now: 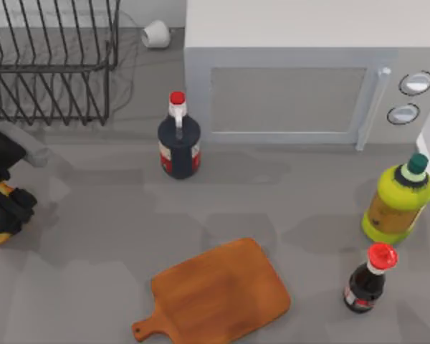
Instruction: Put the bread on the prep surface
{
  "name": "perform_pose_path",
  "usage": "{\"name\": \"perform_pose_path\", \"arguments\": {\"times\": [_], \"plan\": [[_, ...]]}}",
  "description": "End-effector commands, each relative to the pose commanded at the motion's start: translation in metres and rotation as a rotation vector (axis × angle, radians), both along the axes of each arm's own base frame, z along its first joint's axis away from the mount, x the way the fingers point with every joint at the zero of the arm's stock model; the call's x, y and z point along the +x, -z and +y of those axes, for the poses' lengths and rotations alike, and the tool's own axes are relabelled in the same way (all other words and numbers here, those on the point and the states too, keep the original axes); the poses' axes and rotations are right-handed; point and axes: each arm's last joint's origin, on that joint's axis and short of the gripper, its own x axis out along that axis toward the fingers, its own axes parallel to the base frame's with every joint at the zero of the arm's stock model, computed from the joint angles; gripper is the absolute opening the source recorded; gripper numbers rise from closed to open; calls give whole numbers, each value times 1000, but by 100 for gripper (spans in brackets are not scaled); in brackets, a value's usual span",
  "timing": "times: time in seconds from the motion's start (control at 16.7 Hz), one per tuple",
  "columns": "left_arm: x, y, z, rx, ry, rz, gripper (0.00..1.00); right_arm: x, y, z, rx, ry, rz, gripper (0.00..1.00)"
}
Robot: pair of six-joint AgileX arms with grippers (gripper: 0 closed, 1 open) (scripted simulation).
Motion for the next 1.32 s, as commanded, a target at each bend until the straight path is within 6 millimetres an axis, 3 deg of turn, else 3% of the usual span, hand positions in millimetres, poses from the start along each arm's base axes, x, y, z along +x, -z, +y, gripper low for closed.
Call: {"name": "perform_pose_path", "arguments": {"times": [0.12,0.18,0.78,1.32], "plan": [[0,0,0,0,0,0,2,0,0,0,0,0,0,100],[0,0,0,0,0,0,0,0,0,0,0,0,0,100],[2,-5,0,0,-1,-5,0,0,0,0,0,0,0,100],[1,-98,-1,-1,4,0,0,0,0,0,0,0,0,100]]}}
